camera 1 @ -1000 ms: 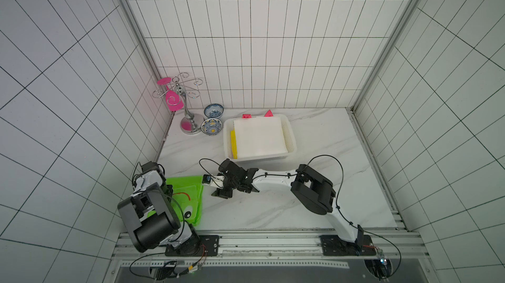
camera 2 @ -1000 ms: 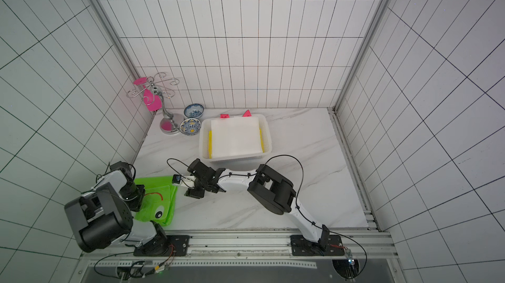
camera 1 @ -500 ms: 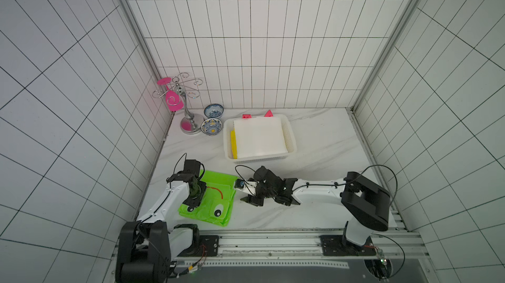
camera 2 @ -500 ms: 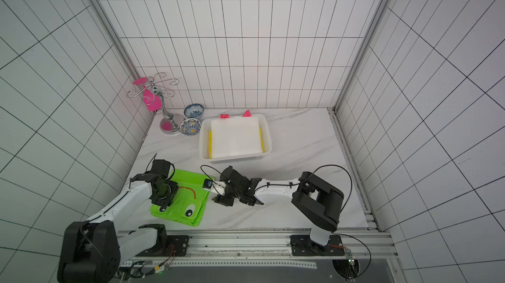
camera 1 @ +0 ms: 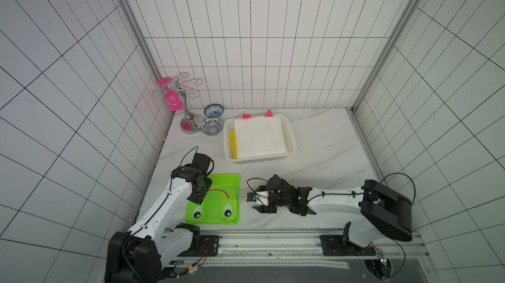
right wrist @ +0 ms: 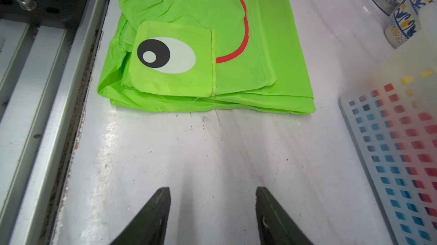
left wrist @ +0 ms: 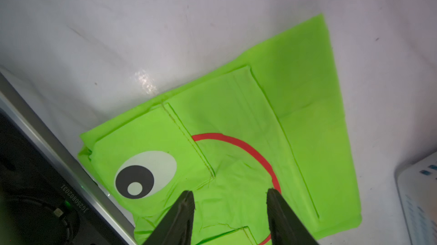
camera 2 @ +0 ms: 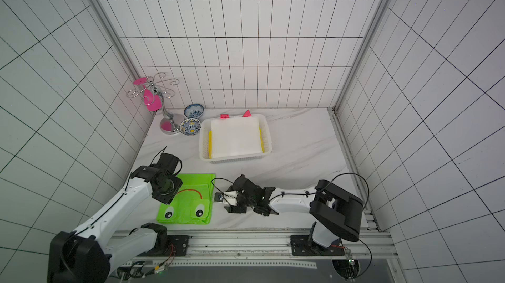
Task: Put the folded raincoat in the basket
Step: Move the raincoat to the center of the board.
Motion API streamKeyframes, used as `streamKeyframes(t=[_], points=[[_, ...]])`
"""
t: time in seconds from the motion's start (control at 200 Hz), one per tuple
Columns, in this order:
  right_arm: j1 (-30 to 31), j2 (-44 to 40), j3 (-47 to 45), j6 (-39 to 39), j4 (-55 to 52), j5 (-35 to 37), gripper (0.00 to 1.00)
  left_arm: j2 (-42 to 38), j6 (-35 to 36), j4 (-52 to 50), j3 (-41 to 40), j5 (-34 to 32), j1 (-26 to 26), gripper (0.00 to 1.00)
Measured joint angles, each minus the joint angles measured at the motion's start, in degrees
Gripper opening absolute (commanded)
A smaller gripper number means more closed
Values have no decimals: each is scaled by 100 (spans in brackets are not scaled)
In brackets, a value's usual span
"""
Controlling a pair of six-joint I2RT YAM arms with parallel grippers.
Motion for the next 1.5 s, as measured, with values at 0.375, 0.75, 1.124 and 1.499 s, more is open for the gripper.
streamKeyframes(t=[0.375, 0.75, 1.124, 1.499], points=[[-57, 1447, 1683, -271, -212, -468, 61, -107, 1207, 308, -208, -111, 1572, 66], [-282, 2177, 2411, -861, -1147, -1320, 54, 1665, 1368, 1130, -208, -476, 863, 68], [-105, 861, 1034, -260, -1298, -1705, 58, 2107, 1624, 2100, -251, -514, -411, 65], [-79, -1364, 39, 1971, -772, 149, 60, 1270, 3244, 3665, -857, 1252, -789, 65]])
